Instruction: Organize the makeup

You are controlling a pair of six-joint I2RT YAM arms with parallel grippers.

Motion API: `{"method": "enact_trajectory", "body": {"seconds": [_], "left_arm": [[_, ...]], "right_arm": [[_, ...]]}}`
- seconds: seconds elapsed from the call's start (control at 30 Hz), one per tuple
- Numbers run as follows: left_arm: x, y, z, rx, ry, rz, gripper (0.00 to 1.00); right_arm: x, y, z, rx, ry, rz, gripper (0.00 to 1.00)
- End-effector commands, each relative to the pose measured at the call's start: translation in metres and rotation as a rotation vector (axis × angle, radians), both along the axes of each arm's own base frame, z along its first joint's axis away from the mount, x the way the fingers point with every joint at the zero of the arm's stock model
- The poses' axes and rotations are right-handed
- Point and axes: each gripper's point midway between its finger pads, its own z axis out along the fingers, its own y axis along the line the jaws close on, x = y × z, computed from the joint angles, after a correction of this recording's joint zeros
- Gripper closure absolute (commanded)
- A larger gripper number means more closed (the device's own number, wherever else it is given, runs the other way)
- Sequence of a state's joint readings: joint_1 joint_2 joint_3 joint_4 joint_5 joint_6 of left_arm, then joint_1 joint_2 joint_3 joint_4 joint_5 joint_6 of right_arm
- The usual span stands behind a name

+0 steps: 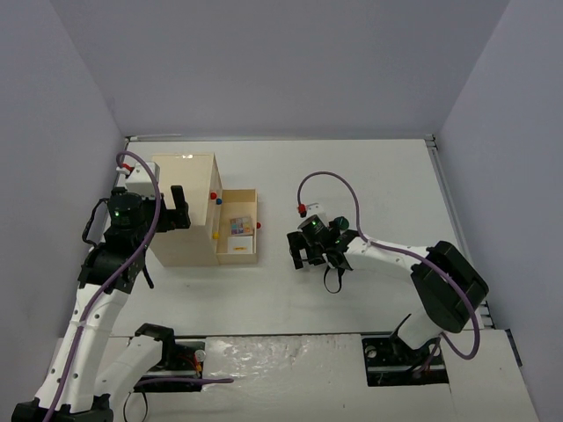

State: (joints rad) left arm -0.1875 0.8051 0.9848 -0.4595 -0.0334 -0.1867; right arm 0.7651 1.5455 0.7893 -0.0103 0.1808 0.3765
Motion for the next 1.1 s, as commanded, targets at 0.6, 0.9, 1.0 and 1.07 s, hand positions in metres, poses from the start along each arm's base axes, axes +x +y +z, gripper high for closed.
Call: {"method": "enact_trajectory", "body": {"seconds": [0.6,0.9,1.0,1.07], "left_arm": [[0.007,0.001,0.027,-0.016,-0.088,0.005,0.03],[0.007,0.000,0.027,-0.019,-0.087,0.004,0.03],[0.007,0.000,0.027,-0.019,-0.086,0.001,0.03],[0.007,-0.001,0.027,-0.019,-0.085,0.000,0.03]], "right_arm": [[-0.006,0.023,-0.011,0.021,0.046,0.082,0.01],[-0.002,0.021,0.007,0.024,0.000,0.066,0.49],[0.000,0.030,0.034,0.051,-0.047,0.113,0.61],[0.005,0.044,0.060,0.087,-0.098,0.179,0.69]]}}
